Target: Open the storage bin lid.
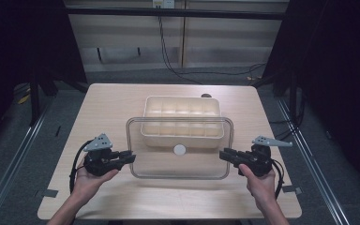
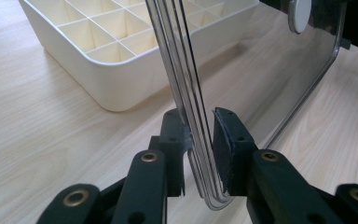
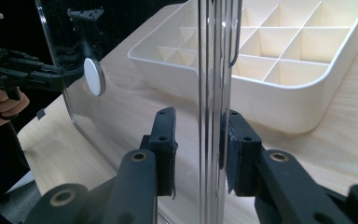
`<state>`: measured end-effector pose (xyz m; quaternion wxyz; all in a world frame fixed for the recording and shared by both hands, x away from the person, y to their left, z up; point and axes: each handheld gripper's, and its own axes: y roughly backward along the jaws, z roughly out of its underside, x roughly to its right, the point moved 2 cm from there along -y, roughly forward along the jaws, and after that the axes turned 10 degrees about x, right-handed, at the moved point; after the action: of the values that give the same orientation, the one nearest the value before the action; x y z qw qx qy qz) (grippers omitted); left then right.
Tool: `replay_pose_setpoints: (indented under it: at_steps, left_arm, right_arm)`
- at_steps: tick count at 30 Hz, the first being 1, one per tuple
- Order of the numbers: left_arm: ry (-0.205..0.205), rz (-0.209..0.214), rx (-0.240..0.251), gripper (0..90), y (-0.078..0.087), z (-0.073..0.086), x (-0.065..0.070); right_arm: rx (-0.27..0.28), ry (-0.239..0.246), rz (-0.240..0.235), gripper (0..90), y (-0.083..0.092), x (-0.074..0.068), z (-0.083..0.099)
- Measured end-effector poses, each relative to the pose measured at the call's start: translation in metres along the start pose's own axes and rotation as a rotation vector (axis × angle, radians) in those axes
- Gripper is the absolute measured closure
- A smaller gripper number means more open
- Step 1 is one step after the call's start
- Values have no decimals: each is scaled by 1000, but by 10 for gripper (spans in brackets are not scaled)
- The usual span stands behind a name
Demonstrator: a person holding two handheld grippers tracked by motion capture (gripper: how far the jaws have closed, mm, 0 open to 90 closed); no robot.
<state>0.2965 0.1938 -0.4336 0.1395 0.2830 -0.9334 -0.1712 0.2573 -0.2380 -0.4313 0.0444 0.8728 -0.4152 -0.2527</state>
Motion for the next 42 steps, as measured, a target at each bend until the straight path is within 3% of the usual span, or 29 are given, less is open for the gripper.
replay_pose_setpoints:
  at_steps: [12,19,42]
  left_arm:
    - [-9,18,-33,745,2,2,7]
    - [-5,27,-67,741,4,14,15]
    - [-16,55,-123,736,9,32,37]
  right_arm:
    - [-23,-6,-2,683,9,-3,11]
    - [-51,-12,-1,683,14,-7,22]
    - [-109,-27,-2,669,28,-14,45]
